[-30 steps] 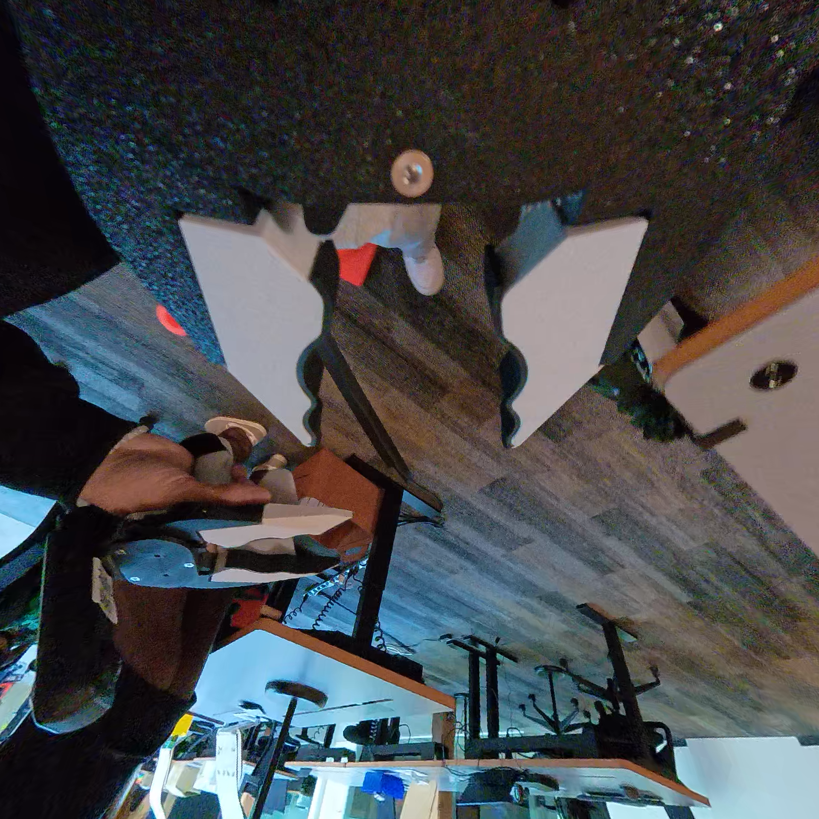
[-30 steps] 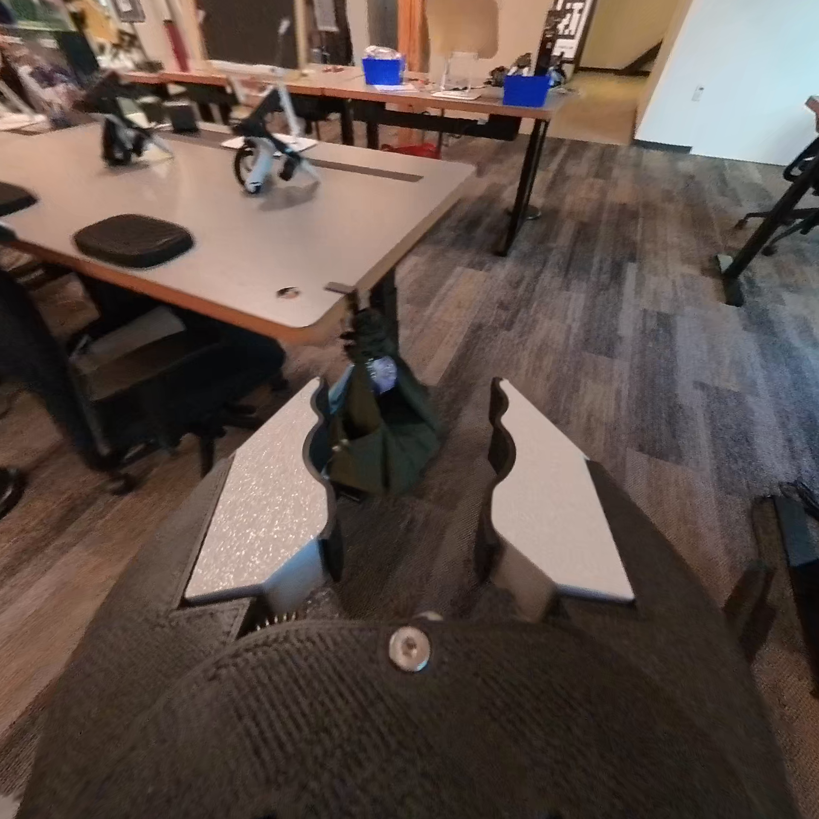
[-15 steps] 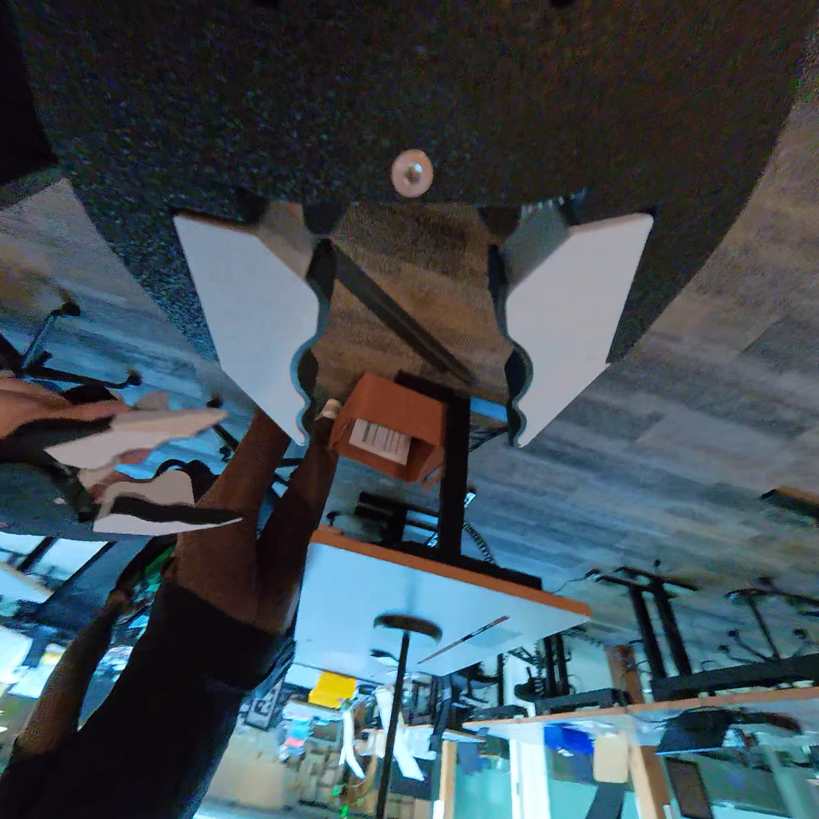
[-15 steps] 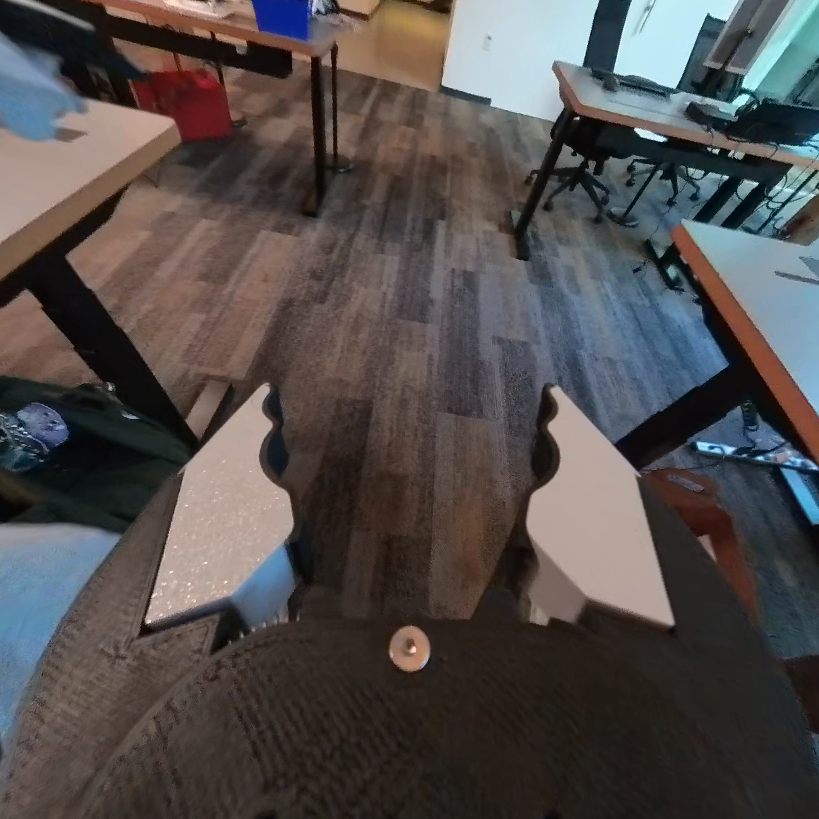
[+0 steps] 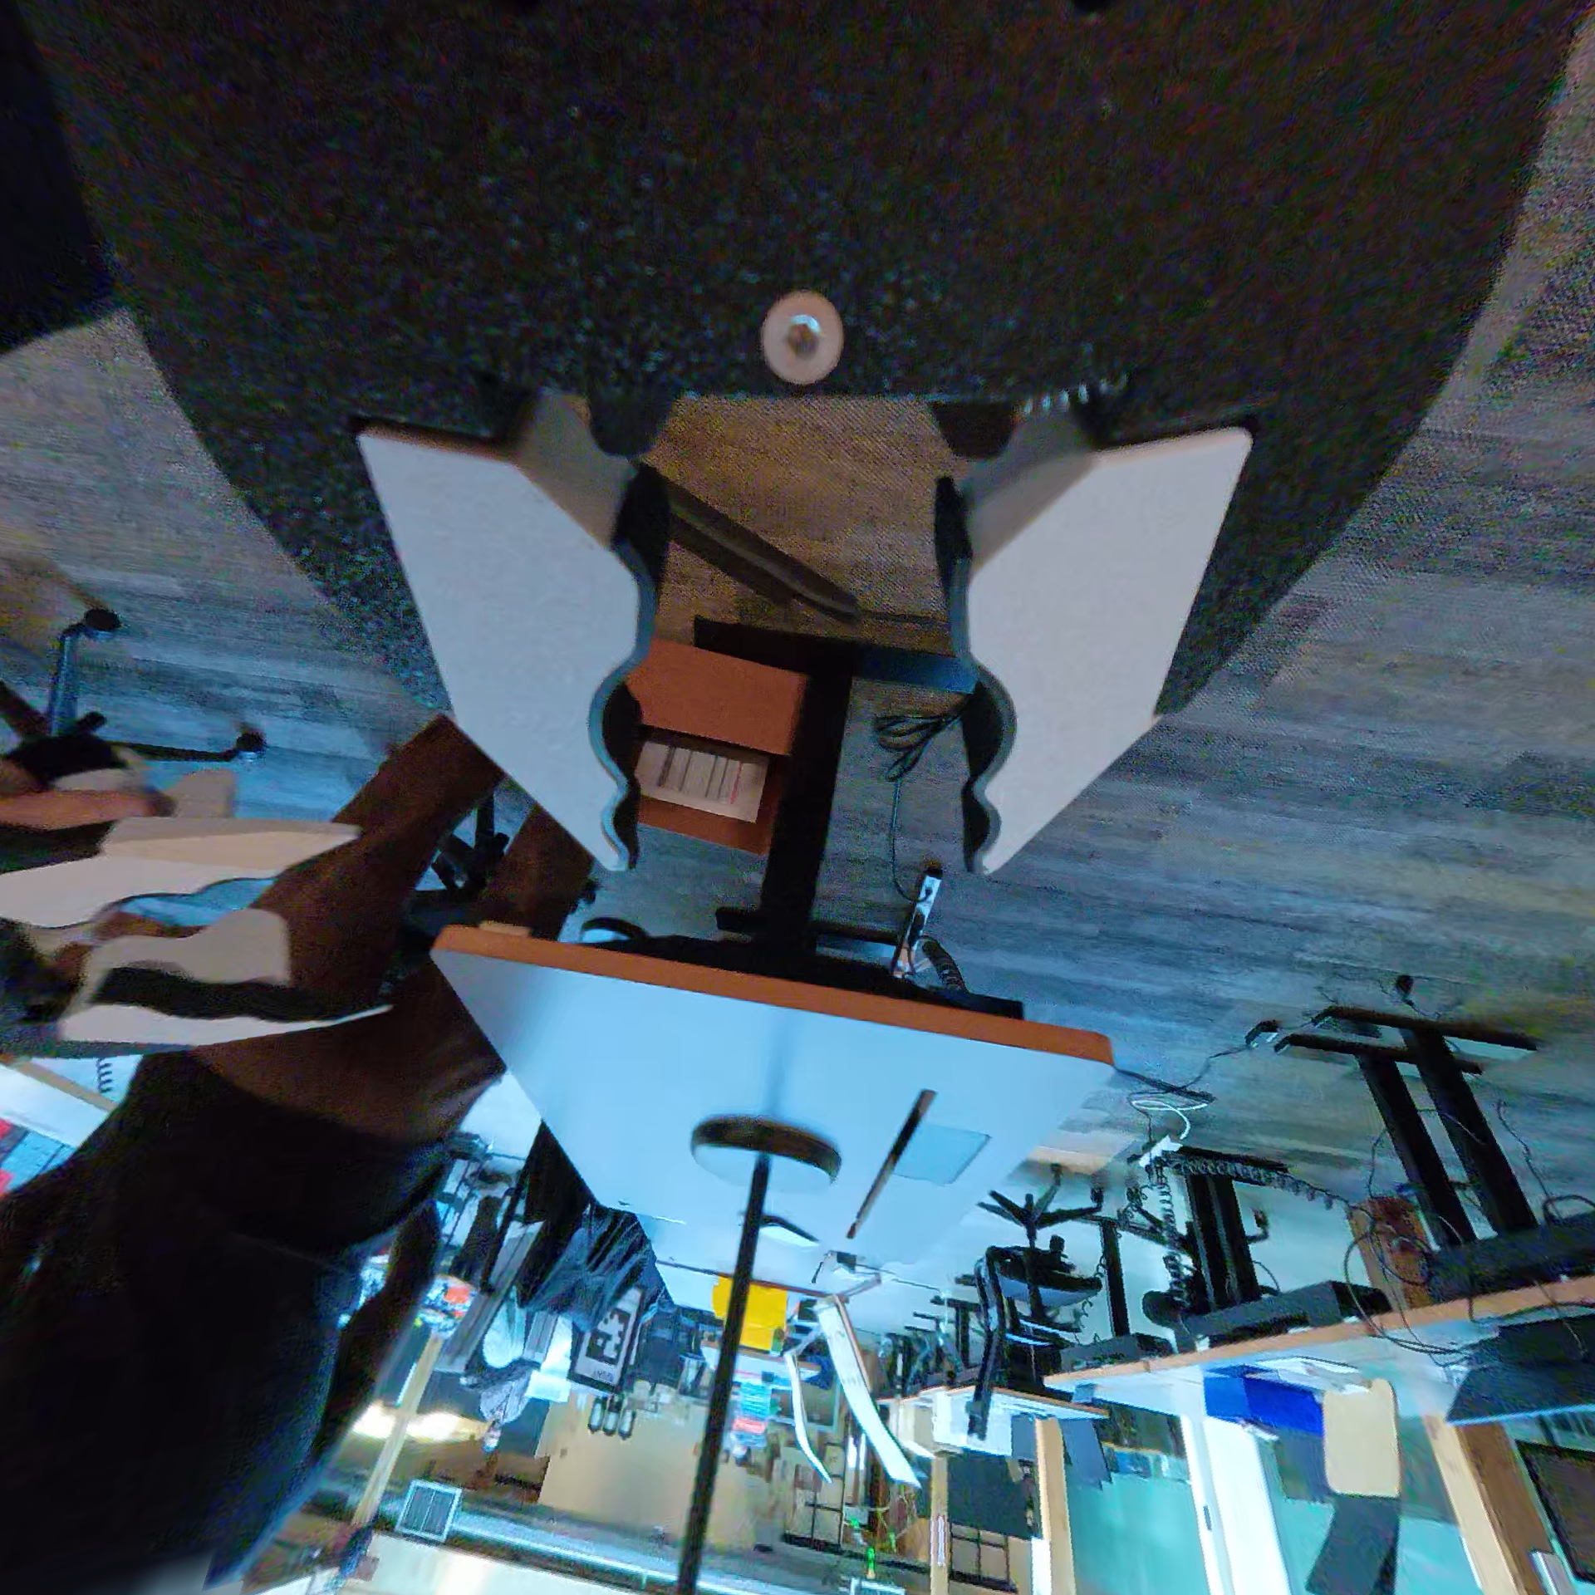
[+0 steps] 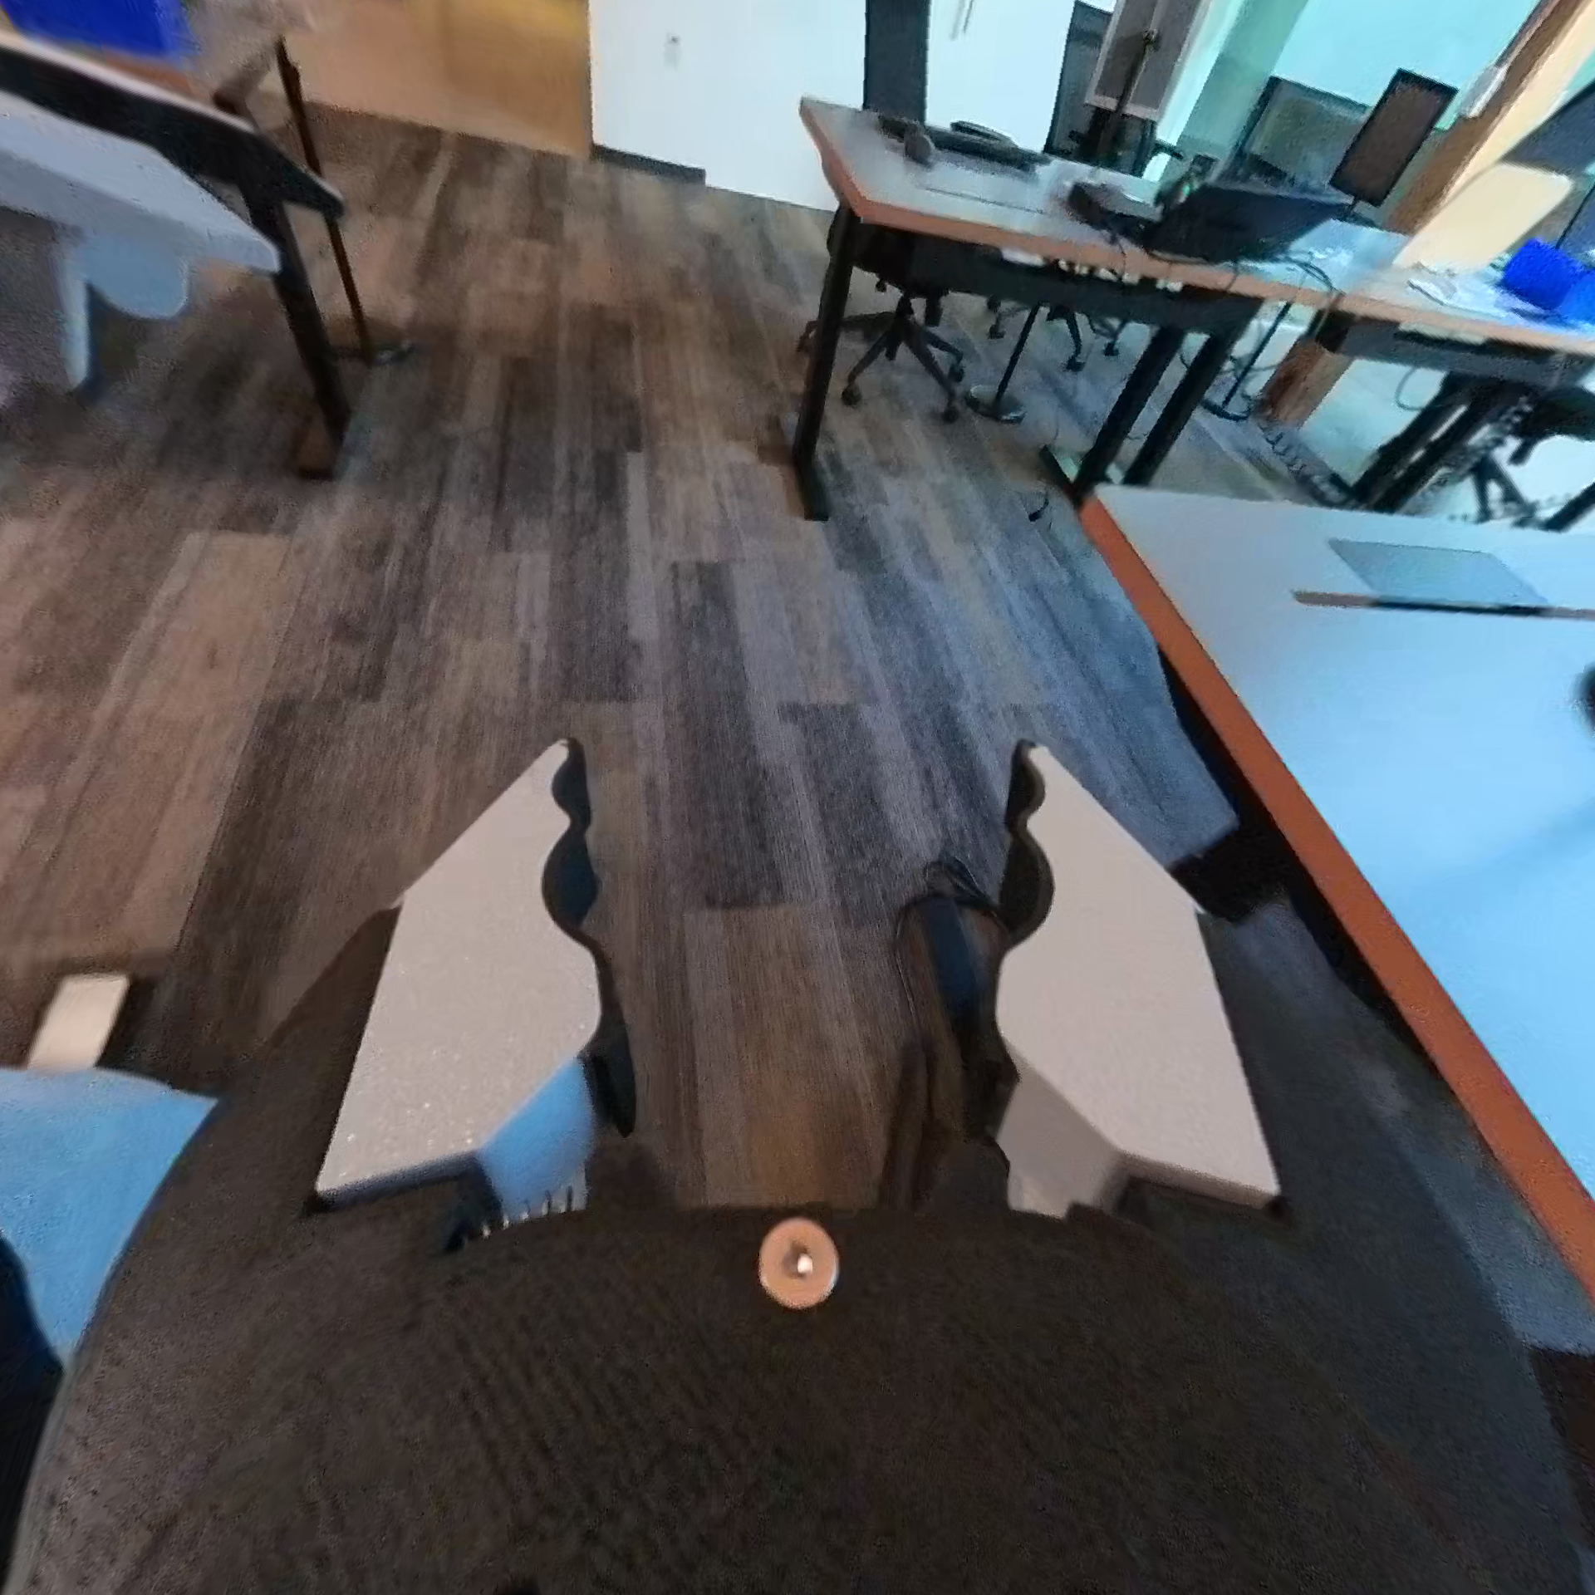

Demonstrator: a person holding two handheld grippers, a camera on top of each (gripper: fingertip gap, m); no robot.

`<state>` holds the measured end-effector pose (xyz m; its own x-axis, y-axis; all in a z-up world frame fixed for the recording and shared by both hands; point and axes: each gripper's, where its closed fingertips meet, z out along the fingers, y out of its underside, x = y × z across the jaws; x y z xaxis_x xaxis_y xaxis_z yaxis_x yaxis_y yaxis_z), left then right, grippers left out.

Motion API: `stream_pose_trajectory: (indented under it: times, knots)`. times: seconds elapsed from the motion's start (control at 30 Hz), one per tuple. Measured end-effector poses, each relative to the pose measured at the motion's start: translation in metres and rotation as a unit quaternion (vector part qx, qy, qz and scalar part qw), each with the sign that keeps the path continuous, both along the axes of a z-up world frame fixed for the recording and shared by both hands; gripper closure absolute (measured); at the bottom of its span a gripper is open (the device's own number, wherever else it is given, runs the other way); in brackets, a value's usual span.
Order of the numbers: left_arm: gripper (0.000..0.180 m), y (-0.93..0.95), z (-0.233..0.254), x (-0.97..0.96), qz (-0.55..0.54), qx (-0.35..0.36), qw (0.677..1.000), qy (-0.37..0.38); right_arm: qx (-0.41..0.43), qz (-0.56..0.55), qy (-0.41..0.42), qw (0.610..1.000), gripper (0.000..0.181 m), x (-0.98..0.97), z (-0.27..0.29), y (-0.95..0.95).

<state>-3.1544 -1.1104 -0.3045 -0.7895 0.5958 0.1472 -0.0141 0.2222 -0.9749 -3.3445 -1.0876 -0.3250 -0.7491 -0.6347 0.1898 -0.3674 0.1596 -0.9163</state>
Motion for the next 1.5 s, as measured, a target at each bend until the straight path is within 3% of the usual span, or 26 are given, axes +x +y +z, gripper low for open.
stream_pose_trajectory:
  times: [0.2, 0.47, 0.63, 0.8, 0.97, 1.13, 1.3, 1.5]
  knots:
    - [0.090, -0.122, 0.044, 0.112, -0.013, -0.031, 0.997, -0.073, 0.008, 0.046, -0.023, 0.999, 0.062, 0.134, 0.029, -0.156]
    - [0.069, -0.254, 0.042, 0.233, 0.087, -0.047, 0.993, -0.062, 0.025, 0.016, -0.088, 0.996, 0.043, 0.224, 0.014, -0.314]
    - [0.058, -0.350, 0.002, 0.287, 0.080, -0.007, 0.994, -0.072, 0.078, 0.038, -0.110, 0.990, 0.046, 0.280, -0.021, -0.425]
    - [0.057, -0.468, 0.010, 0.375, 0.137, 0.002, 0.988, -0.072, 0.071, 0.068, -0.095, 0.991, 0.046, 0.365, -0.029, -0.580]
    - [0.060, -0.569, 0.050, 0.487, 0.224, -0.016, 0.970, -0.089, 0.025, 0.159, -0.153, 0.975, 0.059, 0.505, 0.040, -0.715]
    - [0.072, -0.639, 0.037, 0.572, 0.285, 0.021, 0.958, -0.032, 0.026, 0.231, -0.225, 0.946, 0.070, 0.628, 0.090, -0.773]
    - [0.077, -0.723, 0.005, 0.646, 0.316, 0.029, 0.948, -0.005, -0.016, 0.208, -0.140, 0.968, 0.079, 0.685, 0.058, -0.853]
    - [0.078, -0.872, -0.003, 0.741, 0.264, 0.003, 0.964, -0.029, -0.039, 0.157, -0.075, 0.984, 0.079, 0.744, 0.049, -0.989]
